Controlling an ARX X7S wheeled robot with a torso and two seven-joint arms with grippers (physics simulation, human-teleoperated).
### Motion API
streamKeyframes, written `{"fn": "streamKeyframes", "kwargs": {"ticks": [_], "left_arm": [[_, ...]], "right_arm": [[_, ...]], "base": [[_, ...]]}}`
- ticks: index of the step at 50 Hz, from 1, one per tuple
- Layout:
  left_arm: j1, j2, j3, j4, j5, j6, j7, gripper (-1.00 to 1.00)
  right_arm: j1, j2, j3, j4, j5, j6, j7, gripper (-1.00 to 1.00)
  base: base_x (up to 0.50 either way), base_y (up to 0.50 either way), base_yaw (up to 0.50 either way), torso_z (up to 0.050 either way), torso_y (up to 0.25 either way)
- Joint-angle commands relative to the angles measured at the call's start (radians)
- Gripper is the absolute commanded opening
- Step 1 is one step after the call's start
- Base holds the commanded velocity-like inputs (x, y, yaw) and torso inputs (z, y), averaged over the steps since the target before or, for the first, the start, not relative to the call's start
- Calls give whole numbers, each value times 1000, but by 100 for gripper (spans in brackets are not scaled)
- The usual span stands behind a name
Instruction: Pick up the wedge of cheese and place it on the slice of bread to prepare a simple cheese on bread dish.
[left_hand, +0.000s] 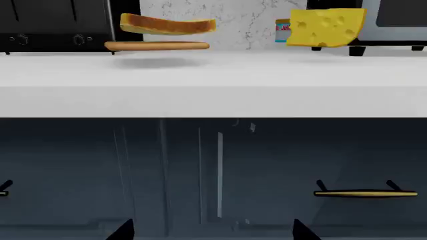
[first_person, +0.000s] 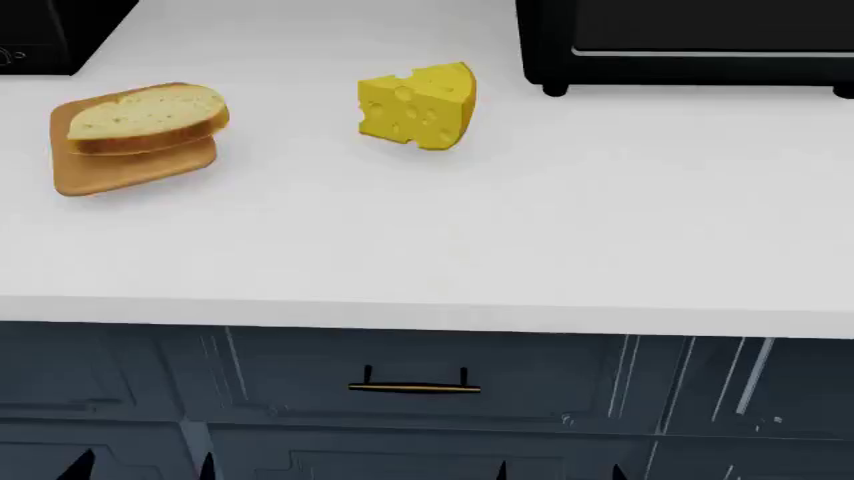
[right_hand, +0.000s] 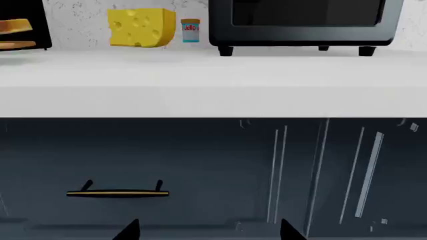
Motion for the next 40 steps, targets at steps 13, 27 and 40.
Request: {"fn": "streamKeyframes", "kwargs": {"ticks": [13,27,40], "left_arm": [[3,-46,42,9,-51,-1,-53,100],[20,-81,92,12,-73,71,-31,100],[23,-97,112,20,-83,72,-47,100]], "right_arm": [[-8,45,-51,-10,43,-1,63,100],[-4,68,-78,-7,60,2,95,100],[-5,83,-96,-13,72,2,116,100]], "base": [[0,0,0,0,0],[0,0,0,38,0],[0,0,0,50,0]]}}
